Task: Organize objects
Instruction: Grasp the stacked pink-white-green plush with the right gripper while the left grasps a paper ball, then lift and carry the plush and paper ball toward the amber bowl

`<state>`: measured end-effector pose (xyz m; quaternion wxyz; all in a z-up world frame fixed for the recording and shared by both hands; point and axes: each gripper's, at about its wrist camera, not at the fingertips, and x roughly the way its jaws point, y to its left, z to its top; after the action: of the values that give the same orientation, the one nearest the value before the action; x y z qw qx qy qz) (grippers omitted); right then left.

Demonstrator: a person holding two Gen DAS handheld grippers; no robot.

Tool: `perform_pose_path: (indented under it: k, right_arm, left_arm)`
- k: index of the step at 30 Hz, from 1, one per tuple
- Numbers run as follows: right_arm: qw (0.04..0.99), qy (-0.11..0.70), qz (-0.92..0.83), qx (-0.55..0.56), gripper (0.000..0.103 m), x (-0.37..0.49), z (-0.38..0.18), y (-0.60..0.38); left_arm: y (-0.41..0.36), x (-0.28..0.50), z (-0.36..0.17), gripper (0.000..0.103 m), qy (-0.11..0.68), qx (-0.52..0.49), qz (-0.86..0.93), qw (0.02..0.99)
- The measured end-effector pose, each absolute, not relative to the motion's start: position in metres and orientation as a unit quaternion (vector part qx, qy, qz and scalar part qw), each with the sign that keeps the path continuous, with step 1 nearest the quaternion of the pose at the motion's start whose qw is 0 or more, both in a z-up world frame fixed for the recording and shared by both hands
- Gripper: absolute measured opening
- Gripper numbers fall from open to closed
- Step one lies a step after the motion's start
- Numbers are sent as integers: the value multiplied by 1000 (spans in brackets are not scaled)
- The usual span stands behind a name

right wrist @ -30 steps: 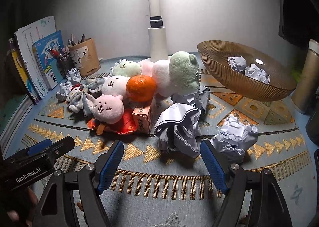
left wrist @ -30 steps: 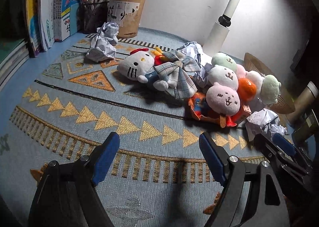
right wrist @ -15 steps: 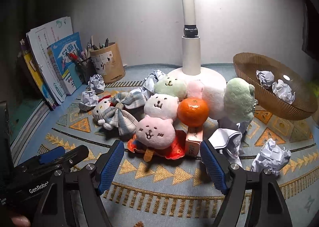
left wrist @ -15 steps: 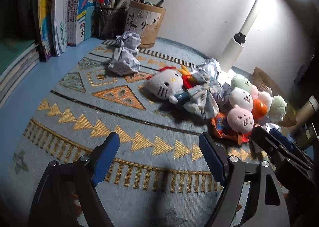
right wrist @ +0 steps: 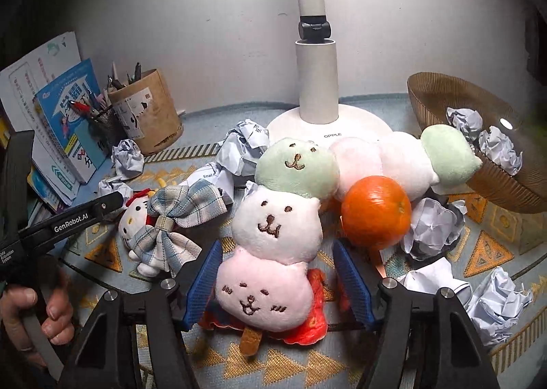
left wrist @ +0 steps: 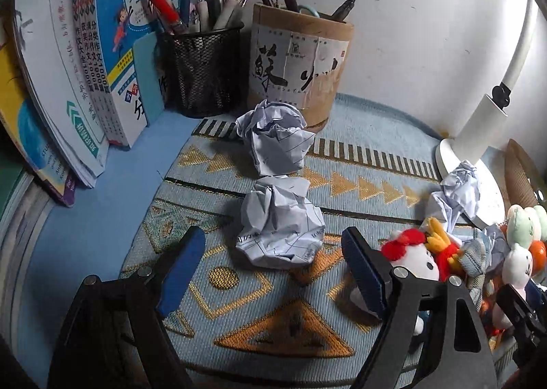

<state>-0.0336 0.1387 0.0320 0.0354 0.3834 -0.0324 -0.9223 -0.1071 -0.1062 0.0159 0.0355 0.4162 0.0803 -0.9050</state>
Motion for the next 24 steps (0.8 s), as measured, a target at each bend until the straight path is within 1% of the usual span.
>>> perform_pose_path:
  k: [1,2,3,4,5,7,9,10,11,15,19,24]
  right_arm:
    - [32,-23,-924,380,59,-32,31,137]
    - [32,-15,-925,377,50,-32,30,135]
    - [33,-10,-925,379,46,-32,29,132]
    - [32,-7,-925,378,45,-32,28,131]
    - [31,-3,-926,375,44,-32,29,131]
    - [34,0,-929,369,44,-30,30,130]
    - [37,-5,-930,366,43,-29,31,132]
    - [41,-11,-931,362,43,-28,33,134]
    - [45,-17,-933,356,43,-26,36,136]
    - [58,-28,-941,333,43,-12,51,141]
    - [86,-34,-940,328,43,14,65,145]
    - [116,-12,-933,341,43,62,68,155]
  left_arm:
    - [-108,-109,12,81,88,416,-904,34]
    - [-109,-110,9,80,92,419,-903,36]
    - [-110,-112,8,76,92,423,-900,39]
    - [-110,-111,9,71,94,418,-903,37]
    - [-111,-111,9,61,94,417,-904,34]
    - [-109,-110,9,50,86,416,-905,33]
    - [-106,-107,10,48,83,414,-906,24]
    - [-106,-105,12,44,81,409,-908,22]
    - [-105,-102,14,38,78,403,-912,19]
    - [-99,-83,32,38,68,383,-921,7]
    - [-81,-46,56,38,57,362,-930,-22]
    - [-59,3,66,38,84,361,-926,-75]
